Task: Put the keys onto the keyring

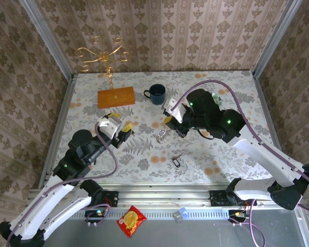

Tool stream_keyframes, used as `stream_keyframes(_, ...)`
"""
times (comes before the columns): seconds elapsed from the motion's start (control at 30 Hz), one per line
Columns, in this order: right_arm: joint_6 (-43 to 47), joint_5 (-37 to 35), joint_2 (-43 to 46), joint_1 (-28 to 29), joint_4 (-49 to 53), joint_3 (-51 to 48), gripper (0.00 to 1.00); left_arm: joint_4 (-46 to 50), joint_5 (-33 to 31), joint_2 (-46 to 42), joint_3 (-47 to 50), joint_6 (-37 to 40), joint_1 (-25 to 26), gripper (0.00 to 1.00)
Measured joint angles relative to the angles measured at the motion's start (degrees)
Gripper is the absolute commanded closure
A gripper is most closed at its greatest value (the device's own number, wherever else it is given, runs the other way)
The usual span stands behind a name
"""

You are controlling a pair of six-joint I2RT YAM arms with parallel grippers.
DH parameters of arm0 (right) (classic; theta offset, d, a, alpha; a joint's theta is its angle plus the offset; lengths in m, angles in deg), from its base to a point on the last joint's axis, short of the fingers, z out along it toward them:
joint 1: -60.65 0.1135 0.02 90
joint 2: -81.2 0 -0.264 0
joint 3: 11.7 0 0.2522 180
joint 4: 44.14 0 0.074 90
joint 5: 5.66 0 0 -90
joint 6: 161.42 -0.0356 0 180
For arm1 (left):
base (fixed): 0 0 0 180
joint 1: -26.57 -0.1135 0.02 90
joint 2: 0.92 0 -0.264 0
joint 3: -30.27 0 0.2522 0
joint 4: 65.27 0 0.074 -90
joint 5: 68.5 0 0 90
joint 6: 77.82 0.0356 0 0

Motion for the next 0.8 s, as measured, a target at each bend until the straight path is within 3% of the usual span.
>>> stream_keyframes(0.1, 2.12, 2.95, -1.05, 0.76, 0.5, 0.07, 1.0, 1.44, 4.22, -1.64, 0.5, 2.73, 0.81, 0.59)
stream_keyframes(0.27, 4.72, 6.27, -2.51, 1.95, 1.66, 0.17, 1.0, 2.69, 11.5, -1.77, 2.67, 7.02, 3.04, 0.59)
stream_keyframes(0.8, 13.55, 11.56, -2.67, 5.57, 3.04, -2.75, 1.0, -2.64, 21.05, 5.2, 7.15, 10.75, 5.92, 0.7)
